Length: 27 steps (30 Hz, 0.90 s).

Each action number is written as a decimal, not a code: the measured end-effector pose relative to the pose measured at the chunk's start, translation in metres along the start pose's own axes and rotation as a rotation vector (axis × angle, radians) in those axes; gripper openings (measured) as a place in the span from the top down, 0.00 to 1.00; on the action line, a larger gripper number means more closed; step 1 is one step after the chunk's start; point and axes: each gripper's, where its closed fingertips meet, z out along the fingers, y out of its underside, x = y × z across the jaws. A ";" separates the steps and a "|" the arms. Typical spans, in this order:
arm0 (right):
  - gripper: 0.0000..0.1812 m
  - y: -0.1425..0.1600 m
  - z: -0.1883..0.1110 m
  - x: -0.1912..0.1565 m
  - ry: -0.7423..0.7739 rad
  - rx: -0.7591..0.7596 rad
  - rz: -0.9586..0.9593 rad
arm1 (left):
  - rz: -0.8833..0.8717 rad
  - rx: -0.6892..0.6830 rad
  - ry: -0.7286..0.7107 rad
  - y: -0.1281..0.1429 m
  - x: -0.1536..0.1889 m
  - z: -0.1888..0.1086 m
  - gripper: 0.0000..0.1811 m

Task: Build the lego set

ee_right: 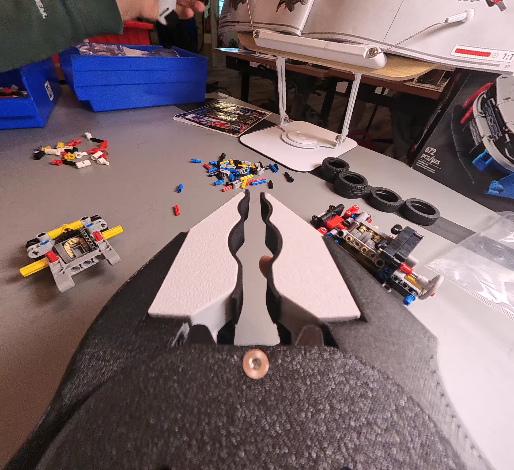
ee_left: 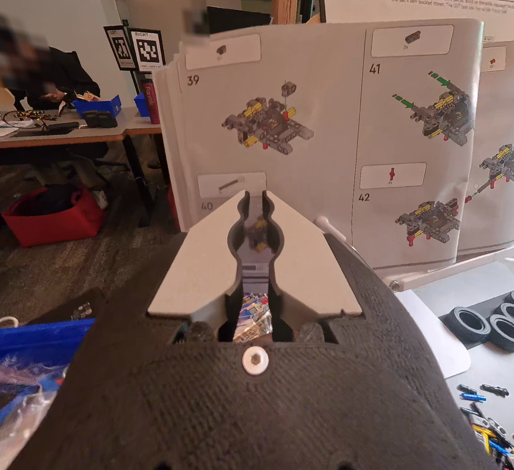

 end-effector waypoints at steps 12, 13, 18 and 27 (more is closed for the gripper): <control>0.91 -0.049 0.046 0.074 0.299 -0.036 -0.092 | -0.055 0.138 -0.030 0.065 0.043 -0.075 0.88; 0.89 -0.061 0.060 0.085 0.328 -0.045 -0.133 | -0.032 0.147 -0.035 0.066 0.047 -0.083 0.87; 0.94 -0.098 0.139 0.154 0.501 -0.091 -0.230 | 0.009 0.166 0.005 0.073 0.070 -0.119 0.86; 0.99 -0.081 0.190 0.189 0.534 -0.158 -0.182 | 0.081 0.141 -0.019 0.095 0.060 -0.146 0.87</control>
